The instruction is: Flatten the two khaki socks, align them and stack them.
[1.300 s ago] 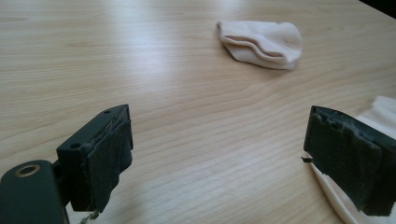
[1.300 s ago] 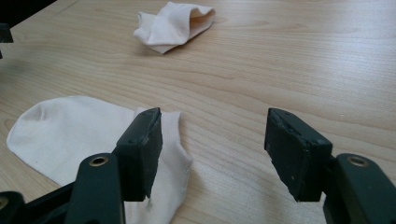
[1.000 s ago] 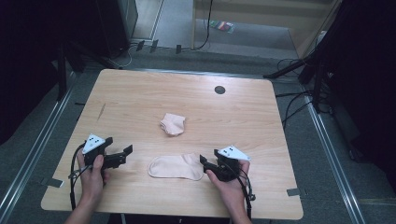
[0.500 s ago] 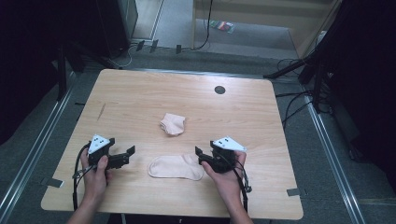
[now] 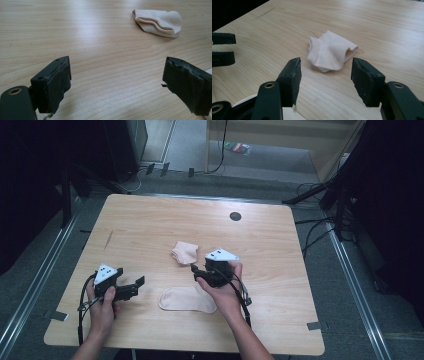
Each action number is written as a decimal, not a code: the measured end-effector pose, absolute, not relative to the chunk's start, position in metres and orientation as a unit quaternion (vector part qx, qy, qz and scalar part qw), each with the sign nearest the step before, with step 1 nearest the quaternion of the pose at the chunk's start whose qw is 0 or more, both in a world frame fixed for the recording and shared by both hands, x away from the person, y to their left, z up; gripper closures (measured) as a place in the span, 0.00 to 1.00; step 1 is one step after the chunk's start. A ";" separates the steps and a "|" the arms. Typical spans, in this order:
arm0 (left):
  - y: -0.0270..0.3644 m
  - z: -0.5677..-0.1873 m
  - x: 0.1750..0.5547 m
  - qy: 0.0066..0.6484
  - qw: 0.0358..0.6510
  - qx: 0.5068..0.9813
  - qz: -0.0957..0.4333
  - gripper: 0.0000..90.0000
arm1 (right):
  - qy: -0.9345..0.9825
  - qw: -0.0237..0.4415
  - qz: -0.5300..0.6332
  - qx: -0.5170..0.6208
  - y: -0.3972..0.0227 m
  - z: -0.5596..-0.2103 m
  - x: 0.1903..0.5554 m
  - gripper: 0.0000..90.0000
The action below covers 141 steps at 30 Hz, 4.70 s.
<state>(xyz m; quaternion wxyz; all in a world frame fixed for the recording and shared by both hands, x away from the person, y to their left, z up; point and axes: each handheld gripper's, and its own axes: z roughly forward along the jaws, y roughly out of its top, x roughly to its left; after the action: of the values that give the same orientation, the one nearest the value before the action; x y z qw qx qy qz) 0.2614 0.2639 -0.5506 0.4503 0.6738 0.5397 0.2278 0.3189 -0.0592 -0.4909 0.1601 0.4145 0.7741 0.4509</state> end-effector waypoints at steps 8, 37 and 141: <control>0.264 -0.551 0.262 0.540 0.449 0.675 0.227 0.10 | 0.801 0.139 0.432 0.390 -0.031 -0.501 0.344 0.54; 0.265 -0.551 0.264 0.546 0.446 0.674 0.220 0.10 | 0.831 0.191 0.326 0.408 0.001 -0.528 0.378 0.94; 0.252 -0.537 0.272 0.547 0.442 0.675 0.221 0.15 | 0.817 0.091 0.393 0.413 -0.045 -0.503 0.375 0.66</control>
<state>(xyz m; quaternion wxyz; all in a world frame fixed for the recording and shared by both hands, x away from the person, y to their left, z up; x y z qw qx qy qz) 0.2723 0.2516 -0.5370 0.4420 0.6755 0.5471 0.2213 0.3755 -0.0450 -0.5028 0.0907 0.4126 0.8170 0.3926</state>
